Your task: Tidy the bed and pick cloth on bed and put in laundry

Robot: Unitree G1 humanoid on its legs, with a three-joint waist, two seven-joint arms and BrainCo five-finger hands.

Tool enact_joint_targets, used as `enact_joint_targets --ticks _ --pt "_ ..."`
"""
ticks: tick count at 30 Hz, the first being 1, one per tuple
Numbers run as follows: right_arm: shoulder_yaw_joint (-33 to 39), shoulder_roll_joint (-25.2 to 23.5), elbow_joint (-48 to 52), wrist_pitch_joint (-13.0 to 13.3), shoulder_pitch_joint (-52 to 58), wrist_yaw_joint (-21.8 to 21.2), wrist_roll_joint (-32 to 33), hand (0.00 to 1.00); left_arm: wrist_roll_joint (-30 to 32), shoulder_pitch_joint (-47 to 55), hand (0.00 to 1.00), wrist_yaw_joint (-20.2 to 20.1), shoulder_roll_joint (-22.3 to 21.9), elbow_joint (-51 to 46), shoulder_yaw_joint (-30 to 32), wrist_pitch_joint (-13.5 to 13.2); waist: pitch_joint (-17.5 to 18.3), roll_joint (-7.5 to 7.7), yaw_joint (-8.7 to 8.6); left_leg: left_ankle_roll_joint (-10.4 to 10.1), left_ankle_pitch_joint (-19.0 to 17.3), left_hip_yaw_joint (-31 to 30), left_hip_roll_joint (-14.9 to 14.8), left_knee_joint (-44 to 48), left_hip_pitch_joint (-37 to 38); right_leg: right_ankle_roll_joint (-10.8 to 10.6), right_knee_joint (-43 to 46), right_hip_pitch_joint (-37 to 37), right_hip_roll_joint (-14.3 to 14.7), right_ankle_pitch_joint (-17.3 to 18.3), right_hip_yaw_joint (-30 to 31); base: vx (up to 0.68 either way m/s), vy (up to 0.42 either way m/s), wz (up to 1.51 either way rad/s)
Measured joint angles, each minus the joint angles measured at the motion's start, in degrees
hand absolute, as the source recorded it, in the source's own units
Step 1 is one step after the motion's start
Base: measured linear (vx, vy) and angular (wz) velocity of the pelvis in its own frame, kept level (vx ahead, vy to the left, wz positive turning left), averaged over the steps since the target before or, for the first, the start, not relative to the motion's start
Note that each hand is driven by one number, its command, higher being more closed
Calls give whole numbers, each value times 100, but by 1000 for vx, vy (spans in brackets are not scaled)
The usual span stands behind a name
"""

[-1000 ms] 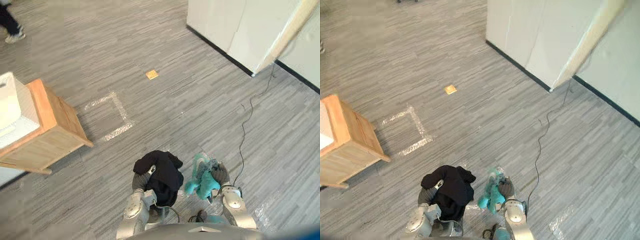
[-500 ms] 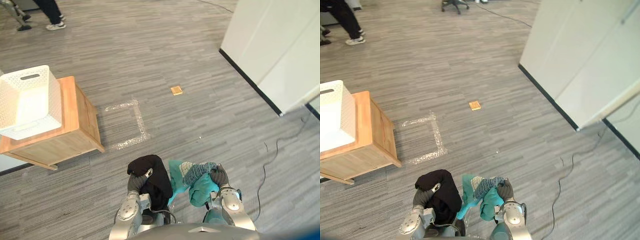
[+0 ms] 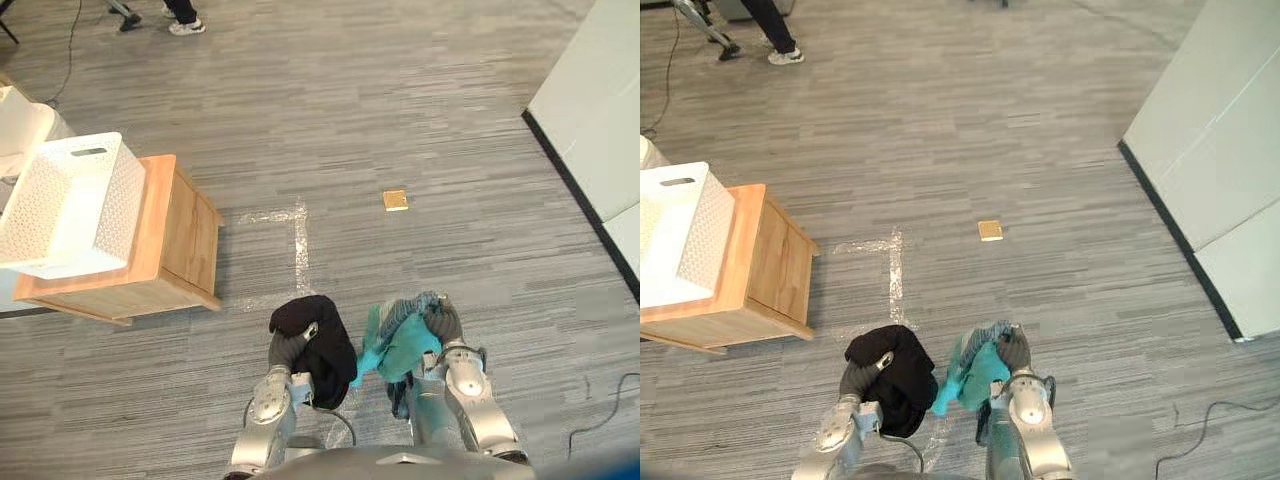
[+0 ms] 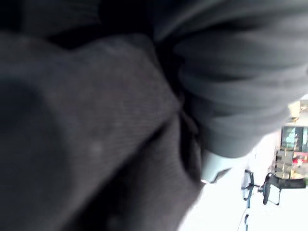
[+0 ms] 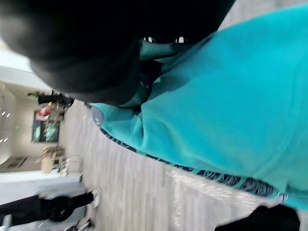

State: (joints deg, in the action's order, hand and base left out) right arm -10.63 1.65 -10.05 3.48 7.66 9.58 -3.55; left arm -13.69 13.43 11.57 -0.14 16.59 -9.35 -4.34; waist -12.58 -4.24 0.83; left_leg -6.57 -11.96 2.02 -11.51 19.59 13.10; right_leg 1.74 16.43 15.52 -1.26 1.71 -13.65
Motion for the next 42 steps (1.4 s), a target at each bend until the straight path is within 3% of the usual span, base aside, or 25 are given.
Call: enact_joint_targets --ticks 1,2,3,5,7,10,11,13,15,16,17,18,19,20,22,25,26,27,30,33,36,37,39,40,42 --pt "-66 13 0 21 0 -13 1 100 10 21 100 3 -34 1 64 -7 -4 -7 -7 92 140 -19 -85 534 -179 13 -68 -165 78 95 -27 542 -345 34" --pt "-206 74 13 63 -9 -32 2 100 19 71 100 15 -94 0 145 -23 -25 -54 20 237 574 -147 -276 1802 -662 86 -311 -562 210 234 -145 339 -203 22" --pt "-263 105 21 75 -8 -32 3 100 19 94 100 15 -111 -1 154 -41 -38 -86 28 203 619 -173 -366 2423 -939 86 -391 -747 286 309 -175 390 -214 15" --pt "-421 176 24 88 -23 -19 9 100 -45 165 100 17 -151 -5 149 -94 -63 -153 196 386 401 218 -671 4190 -1826 294 -617 -1337 459 575 -136 364 -169 -11" --pt "-424 179 23 88 -49 5 10 100 -88 246 100 31 -160 -7 150 -114 -68 -169 284 482 135 599 -694 4483 -2341 407 -740 -1649 471 683 -45 332 -97 -22" --pt "-423 197 34 88 -189 45 8 100 -147 334 100 133 -170 -82 149 -117 -82 -179 343 372 -309 925 -408 3598 -2831 395 -927 -2039 376 834 57 358 24 -19" --pt "-420 203 38 85 -246 45 7 100 -147 372 100 134 -175 -156 146 -117 -124 -119 342 352 -389 1065 -223 2870 -2842 309 -977 -2213 269 864 55 290 90 3" --pt "-401 266 173 82 -284 48 7 100 -146 373 100 129 -201 -236 117 -124 -156 -48 329 313 -350 1274 91 1685 -2870 139 -1119 -2462 44 949 -52 433 174 26" --pt "-341 405 347 87 -292 79 1 100 -142 309 100 126 -275 -245 83 -124 -146 -19 315 381 66 1713 326 526 -2882 -111 -1264 -2676 -173 1043 -223 503 252 46" --pt "-275 429 369 86 -291 100 1 100 -141 318 100 126 -271 -269 52 -124 -142 -24 318 474 536 2131 404 -241 -2785 -319 -1315 -2868 -258 1154 -337 439 240 46" --pt "-269 418 360 79 -288 122 -1 100 -140 367 100 130 -299 -375 77 -123 -108 -42 337 967 1274 2424 441 -576 -2618 -562 -1341 -3101 -318 1294 -403 539 286 67" --pt "-288 353 318 60 -295 154 -2 100 -138 408 100 144 -311 -417 134 -113 -46 187 350 1313 1200 2482 727 -551 -2562 -716 -1349 -3213 -556 1295 -497 360 186 53" --pt "-293 354 321 60 -298 159 -3 100 -137 412 100 148 -315 -444 150 -113 -25 220 351 1358 1167 2498 767 -540 -2578 -769 -1348 -3214 -588 1265 -507 462 247 59" --pt "-291 327 332 58 -347 158 -6 100 -126 415 100 147 -312 -575 193 -107 26 320 406 1530 1006 2524 865 -452 -2595 -968 -1306 -3226 -696 1124 -462 446 246 38" --pt "-271 287 335 57 -403 143 -7 100 -46 413 100 143 -337 -698 280 -104 70 432 539 1678 857 2580 1035 -450 -2439 -996 -896 -3190 -871 965 -424 431 241 32" --pt "-309 211 320 58 -415 100 -40 100 -11 490 100 142 -251 -722 387 -104 141 473 603 1515 495 2332 1303 -816 -1737 -1024 1045 -2765 -1171 634 -342 422 238 42" --pt "-302 121 276 61 -419 86 -140 100 -4 509 100 142 -170 -728 393 -100 170 541 545 1476 394 2066 1468 -1021 -1481 -998 2136 -2369 -1350 211 -165 380 131 95" --pt "-315 83 144 59 -431 81 -248 100 67 513 100 141 -79 -727 369 -76 223 644 409 1523 314 1759 1605 -1134 -1249 -821 3526 -1802 -1566 83 67 373 105 110" --pt "-437 51 32 56 -424 80 -265 100 209 520 100 154 20 -729 377 -67 201 586 281 1534 192 1243 1619 -1165 -794 -499 4603 -1129 -1710 486 55 376 40 110" --pt "-537 36 14 59 -446 89 -324 100 205 459 100 234 101 -732 385 -70 207 554 181 1517 168 626 1530 -1189 -478 -351 3883 -561 -1577 934 60 367 -54 118" --pt "-558 -4 24 70 -472 94 -338 100 204 436 100 258 98 -734 372 -92 230 465 163 1209 -2 -27 1357 -1124 -405 -416 1920 -201 -927 1020 842 317 -192 118" --pt "-554 -45 24 73 -467 108 -335 100 203 374 100 259 107 -717 371 -94 242 482 155 1025 -108 -327 1306 -1106 -414 -546 1014 -155 -715 916 1315 327 -287 115" --pt "-558 -84 24 73 -426 135 -290 100 202 269 100 254 134 -682 355 -97 277 541 121 738 -274 -657 1270 -984 -454 -664 -157 -246 -658 456 1785 330 -362 137" --pt "-563 -140 31 78 -368 144 -228 100 203 241 100 252 207 -635 340 -104 308 570 90 505 -422 -791 1213 -855 -491 -838 -244 -315 -688 -135 1730 376 -446 128" --pt "-570 -3 86 75 -348 149 -226 100 205 261 100 243 104 -564 333 -121 382 91 149 331 -482 -844 746 -735 -594 -640 16 -335 -431 143 1279 327 -359 87"
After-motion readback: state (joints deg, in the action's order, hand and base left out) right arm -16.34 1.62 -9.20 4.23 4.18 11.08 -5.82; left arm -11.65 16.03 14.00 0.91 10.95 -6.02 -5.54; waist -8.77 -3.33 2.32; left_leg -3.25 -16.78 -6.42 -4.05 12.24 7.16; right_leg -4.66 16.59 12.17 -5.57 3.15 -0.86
